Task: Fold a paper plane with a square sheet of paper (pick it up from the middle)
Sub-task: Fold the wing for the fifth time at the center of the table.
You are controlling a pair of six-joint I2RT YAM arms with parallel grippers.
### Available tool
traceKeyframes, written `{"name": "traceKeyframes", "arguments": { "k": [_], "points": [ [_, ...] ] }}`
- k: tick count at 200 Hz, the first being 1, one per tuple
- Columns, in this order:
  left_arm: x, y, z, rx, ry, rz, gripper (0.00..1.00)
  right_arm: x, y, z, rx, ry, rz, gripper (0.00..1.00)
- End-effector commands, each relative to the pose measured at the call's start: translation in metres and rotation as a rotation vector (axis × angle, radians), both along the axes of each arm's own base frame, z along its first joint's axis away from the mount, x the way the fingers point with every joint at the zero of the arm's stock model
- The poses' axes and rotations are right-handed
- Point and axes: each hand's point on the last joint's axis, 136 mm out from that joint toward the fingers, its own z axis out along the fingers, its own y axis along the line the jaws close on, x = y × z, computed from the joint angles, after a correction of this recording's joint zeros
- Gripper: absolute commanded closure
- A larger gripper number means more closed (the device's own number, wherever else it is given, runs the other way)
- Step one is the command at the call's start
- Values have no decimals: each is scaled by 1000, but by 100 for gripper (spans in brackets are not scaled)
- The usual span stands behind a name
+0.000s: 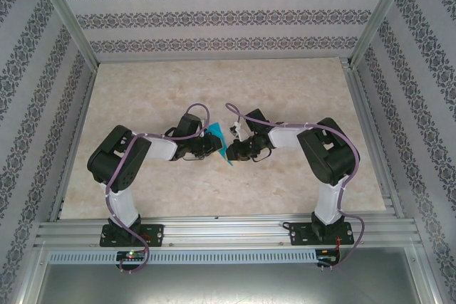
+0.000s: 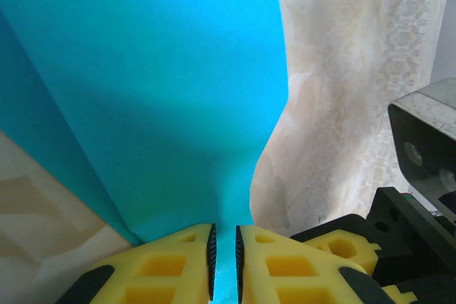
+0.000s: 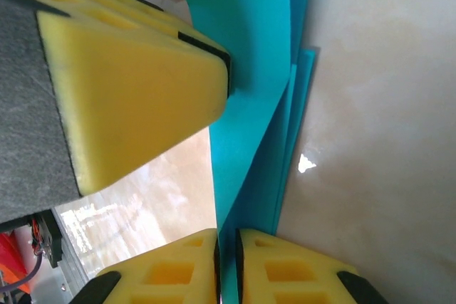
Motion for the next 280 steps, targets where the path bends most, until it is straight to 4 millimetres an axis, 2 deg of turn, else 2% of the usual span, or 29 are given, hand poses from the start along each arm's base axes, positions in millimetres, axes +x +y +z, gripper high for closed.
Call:
{"name": "traceKeyframes", "arguments": {
  "k": [1, 25, 50, 79, 119, 142, 209, 280],
  "points": [
    [-9, 12, -28, 102, 67, 27, 81, -3, -9, 12, -23, -1, -33, 84],
    [-8, 13, -29, 112, 72, 32, 81, 3, -13, 32, -35, -71, -73, 80],
    [-8, 14, -31, 118, 77, 37, 81, 1, -21, 42, -75, -97, -106, 79],
    [-7, 14, -30, 119, 78, 43, 82, 0, -9, 47, -108, -121, -101, 86],
    [-8, 17, -33, 134, 90, 49, 86, 5, 9, 38, -122, -108, -109, 100],
    [-9, 17, -34, 136, 96, 49, 87, 6, 17, 31, -127, -89, -106, 100],
    [-9, 18, -36, 145, 102, 49, 88, 13, 20, 16, -172, -52, -133, 100],
    [-11, 20, -38, 156, 111, 55, 88, 6, 12, -3, -224, -9, -128, 100]
  ]
}}
